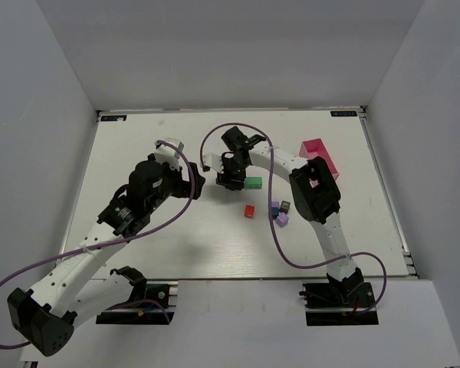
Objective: Build the wood block tower
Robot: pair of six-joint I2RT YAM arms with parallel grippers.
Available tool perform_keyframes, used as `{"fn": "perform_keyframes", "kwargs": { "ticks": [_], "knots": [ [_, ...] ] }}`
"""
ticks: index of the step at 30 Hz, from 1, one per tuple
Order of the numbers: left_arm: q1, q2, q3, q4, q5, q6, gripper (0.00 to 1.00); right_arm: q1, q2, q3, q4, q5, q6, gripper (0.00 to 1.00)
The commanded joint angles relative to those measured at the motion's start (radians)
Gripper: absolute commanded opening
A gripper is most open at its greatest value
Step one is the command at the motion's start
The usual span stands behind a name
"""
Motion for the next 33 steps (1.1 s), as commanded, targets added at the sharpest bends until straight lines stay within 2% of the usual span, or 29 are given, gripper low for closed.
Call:
{"fn": "perform_keyframes", "kwargs": {
  "ticks": [1, 33],
  "knots": [
    [0.004, -0.024, -0.012, 0.006, 0.000, 0.007, 1.00, 0.001, 0.009, 0.028, -0.027, -0.003, -0.030, 0.62],
    [0.004, -0.015, -0.012, 0.015, 0.009, 0.007, 1.00, -0.002, -0.020, -0.020, -0.095, -0.023, -0.168, 0.59]
  ]
}}
